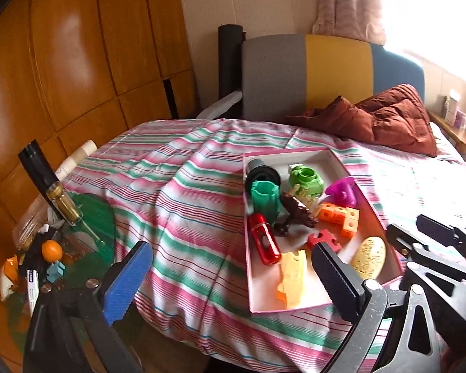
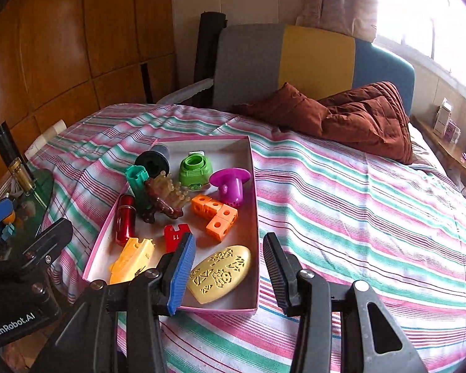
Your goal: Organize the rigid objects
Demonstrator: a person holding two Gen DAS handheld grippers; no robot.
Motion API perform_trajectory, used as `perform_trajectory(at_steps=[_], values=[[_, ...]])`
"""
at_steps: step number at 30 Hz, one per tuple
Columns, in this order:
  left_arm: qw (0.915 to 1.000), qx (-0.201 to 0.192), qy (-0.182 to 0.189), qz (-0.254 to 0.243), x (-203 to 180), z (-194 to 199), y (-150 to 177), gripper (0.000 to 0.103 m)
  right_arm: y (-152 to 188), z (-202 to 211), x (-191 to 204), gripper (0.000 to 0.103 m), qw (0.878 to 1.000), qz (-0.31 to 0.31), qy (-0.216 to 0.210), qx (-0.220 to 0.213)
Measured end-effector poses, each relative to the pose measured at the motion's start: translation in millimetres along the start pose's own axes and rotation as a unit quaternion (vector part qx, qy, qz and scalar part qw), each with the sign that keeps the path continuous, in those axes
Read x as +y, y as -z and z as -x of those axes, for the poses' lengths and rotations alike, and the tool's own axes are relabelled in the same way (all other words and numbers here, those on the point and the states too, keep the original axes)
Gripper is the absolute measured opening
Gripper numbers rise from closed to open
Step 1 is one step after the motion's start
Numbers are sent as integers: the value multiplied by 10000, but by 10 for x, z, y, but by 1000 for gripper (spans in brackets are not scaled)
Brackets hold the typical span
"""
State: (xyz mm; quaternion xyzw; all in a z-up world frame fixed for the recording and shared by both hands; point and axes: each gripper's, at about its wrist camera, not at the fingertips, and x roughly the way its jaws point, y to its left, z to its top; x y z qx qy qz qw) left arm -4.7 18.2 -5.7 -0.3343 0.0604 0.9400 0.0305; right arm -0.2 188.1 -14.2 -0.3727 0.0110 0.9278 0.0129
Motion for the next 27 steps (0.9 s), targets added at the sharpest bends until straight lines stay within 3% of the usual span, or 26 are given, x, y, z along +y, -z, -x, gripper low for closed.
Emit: perform_trajectory(at_steps=[4, 27], values=[[9996, 4, 191, 220, 57, 55, -21, 103, -5, 56, -1, 45, 9999, -15, 53, -96], [9984, 55, 80, 558, 126, 30, 35, 102, -5, 35, 80, 46, 9999, 107, 44, -94]])
